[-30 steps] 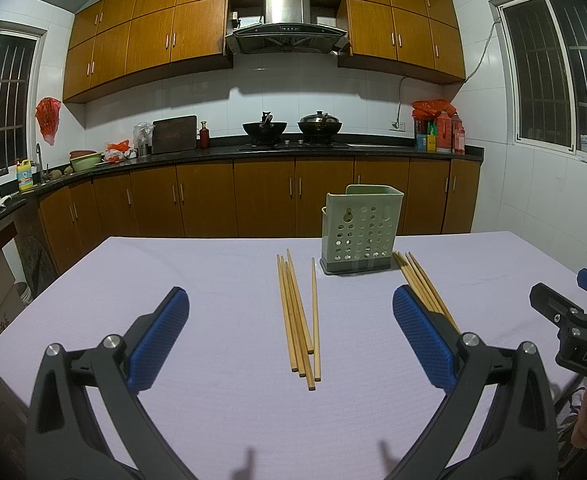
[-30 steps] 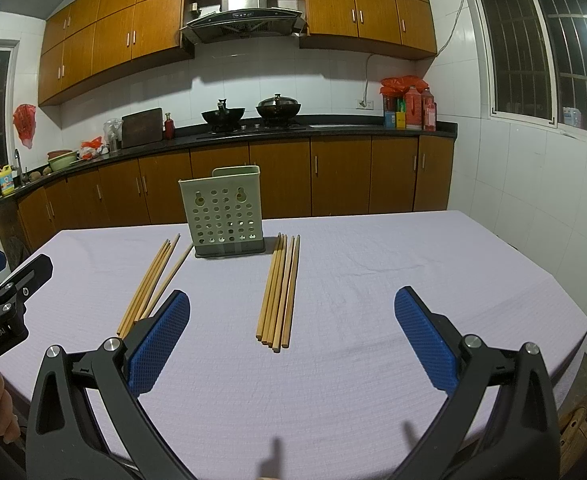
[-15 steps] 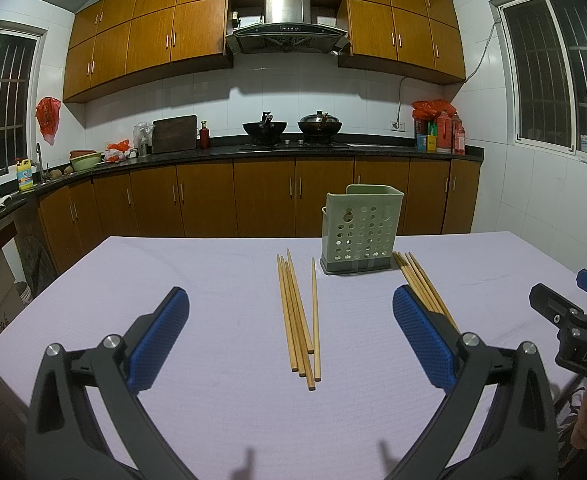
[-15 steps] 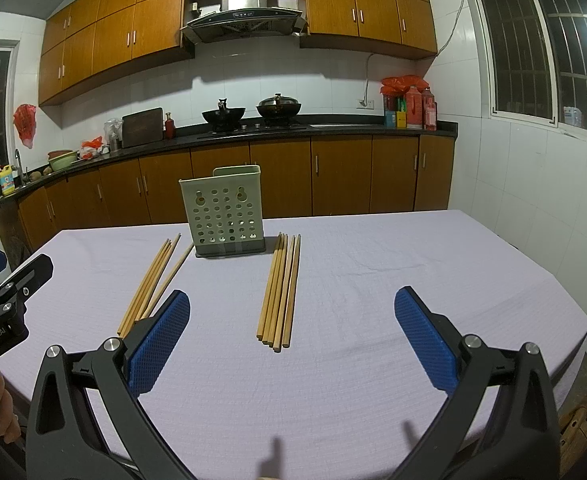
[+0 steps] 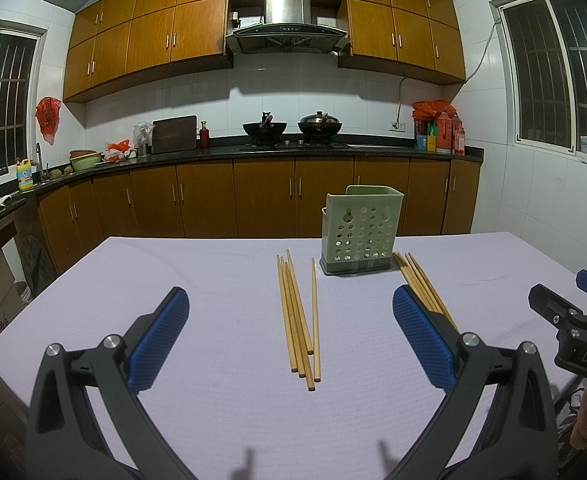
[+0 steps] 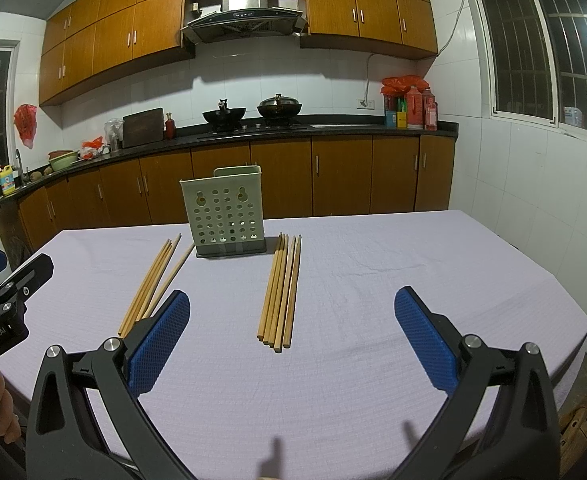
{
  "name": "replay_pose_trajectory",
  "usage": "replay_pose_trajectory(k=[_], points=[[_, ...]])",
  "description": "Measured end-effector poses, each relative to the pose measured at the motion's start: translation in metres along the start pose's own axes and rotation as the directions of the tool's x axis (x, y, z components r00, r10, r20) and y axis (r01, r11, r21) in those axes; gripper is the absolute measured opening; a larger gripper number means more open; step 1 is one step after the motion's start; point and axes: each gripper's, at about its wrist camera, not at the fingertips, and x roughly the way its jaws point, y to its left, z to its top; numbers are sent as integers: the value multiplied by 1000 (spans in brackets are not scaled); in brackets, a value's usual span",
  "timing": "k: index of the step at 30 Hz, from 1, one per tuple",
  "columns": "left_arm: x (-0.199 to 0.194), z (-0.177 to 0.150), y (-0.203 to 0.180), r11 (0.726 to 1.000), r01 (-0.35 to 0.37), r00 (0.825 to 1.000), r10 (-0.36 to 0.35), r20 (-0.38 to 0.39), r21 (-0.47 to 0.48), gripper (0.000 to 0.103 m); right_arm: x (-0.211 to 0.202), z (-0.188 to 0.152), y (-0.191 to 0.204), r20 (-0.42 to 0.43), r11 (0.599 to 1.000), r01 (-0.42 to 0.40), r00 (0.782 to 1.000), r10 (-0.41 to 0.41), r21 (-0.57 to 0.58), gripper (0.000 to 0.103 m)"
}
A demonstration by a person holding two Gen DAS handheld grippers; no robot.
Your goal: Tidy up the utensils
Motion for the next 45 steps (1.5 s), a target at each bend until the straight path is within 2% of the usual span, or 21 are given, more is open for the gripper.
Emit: replay_pose_trajectory(k=[23, 28, 30, 32, 33, 34, 36, 39, 40, 45], points=[[-3, -4, -5, 1000, -2, 1000, 2, -7, -2, 99, 0, 0, 0, -3, 1000, 2, 1000, -2, -1, 101], [10, 3, 3, 1000, -9, 998, 8, -59, -13, 99, 4, -2, -1, -27, 1000, 8, 1000, -8, 2, 101], [25, -1, 8, 1000, -16, 996, 14, -90, -21, 99, 23, 2, -7, -59, 1000, 21, 998, -20, 19, 101], [41, -1, 15, 999, -28, 991, 24, -133, -27, 99, 43, 4, -16, -115, 999, 24, 993, -19, 41, 92], [50, -2, 18, 999, -32, 988, 27, -154, -29, 96, 56, 3, -20, -159, 998, 25, 987, -16, 53, 81], [61, -2, 21, 999, -34, 983, 27, -183, -33, 94, 73, 2, -23, -217, 998, 18, 976, -3, 66, 70], [80, -6, 27, 999, -32, 972, 21, -232, -44, 80, 103, -4, -29, -310, 995, -7, 950, 38, 100, 57], [110, -13, 35, 997, -16, 949, -10, -315, -80, 69, 136, -12, -31, -399, 992, -16, 915, 65, 127, 40], [119, -15, 38, 996, -11, 942, -21, -336, -91, 67, 144, -13, -30, -417, 991, -18, 906, 72, 132, 35], [150, -27, 45, 992, 23, 909, -73, -410, -124, 55, 167, -16, -24, -467, 992, -39, 880, 89, 116, 26]])
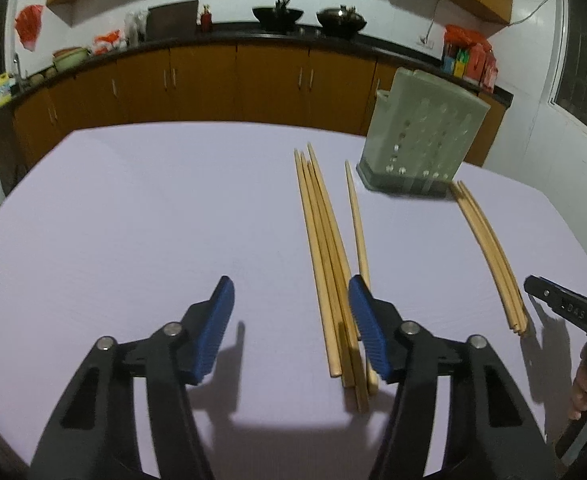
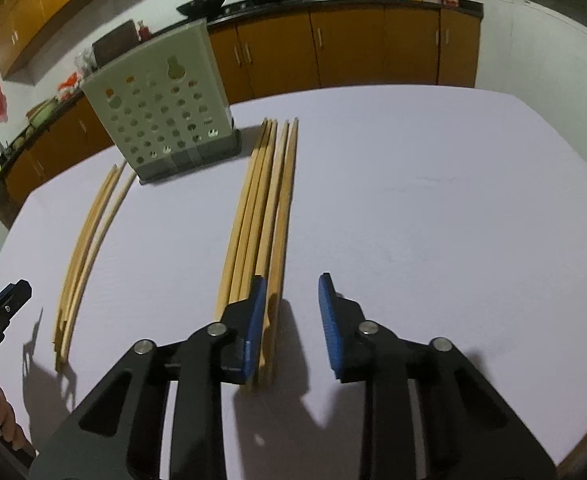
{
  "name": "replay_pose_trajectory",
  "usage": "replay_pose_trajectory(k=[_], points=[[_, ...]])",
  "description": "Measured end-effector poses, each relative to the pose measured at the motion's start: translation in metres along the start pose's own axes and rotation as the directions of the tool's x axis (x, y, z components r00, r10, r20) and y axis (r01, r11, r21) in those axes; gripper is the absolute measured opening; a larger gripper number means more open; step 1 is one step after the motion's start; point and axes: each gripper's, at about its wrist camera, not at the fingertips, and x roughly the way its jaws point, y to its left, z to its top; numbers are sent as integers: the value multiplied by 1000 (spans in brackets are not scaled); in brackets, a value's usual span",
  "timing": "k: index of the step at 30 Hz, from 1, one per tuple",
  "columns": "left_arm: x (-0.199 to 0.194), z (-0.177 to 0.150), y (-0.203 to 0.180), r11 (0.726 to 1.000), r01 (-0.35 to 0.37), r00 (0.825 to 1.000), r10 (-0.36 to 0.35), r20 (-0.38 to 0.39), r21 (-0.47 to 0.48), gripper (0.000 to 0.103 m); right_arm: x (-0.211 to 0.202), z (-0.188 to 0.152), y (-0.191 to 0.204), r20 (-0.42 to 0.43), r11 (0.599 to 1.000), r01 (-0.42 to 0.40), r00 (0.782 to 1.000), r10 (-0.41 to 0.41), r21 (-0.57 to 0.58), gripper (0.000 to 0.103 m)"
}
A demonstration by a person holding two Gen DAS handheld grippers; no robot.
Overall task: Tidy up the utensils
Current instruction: 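Grasp a wooden chopstick with the right gripper while the left gripper grasps another chopstick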
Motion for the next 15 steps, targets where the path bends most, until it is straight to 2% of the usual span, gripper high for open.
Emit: replay_pose_trajectory(k=[3, 4, 6, 9, 15], points=[[12, 5, 0, 1000, 26, 999, -26, -29, 1, 48, 9, 2, 0, -29, 1000, 2, 1000, -3, -20, 17], [15, 5, 1, 999, 34, 999, -34, -36, 2, 46, 8, 0, 1, -15, 999, 27, 999, -28, -36, 9], [22, 9, -2, 999, 49, 998, -49, -50, 4, 38, 7, 0, -4, -7, 998, 37, 999, -37, -41, 8], [32, 13, -8, 998, 62, 996, -61, -66, 16, 31, 6, 3, -16, 1, 999, 51, 999, -51, -13, 8], [49, 13, -15, 998, 44, 992, -38, -117, 44, 18, 2, 2, -23, 11, 998, 64, 998, -63, -18, 8]])
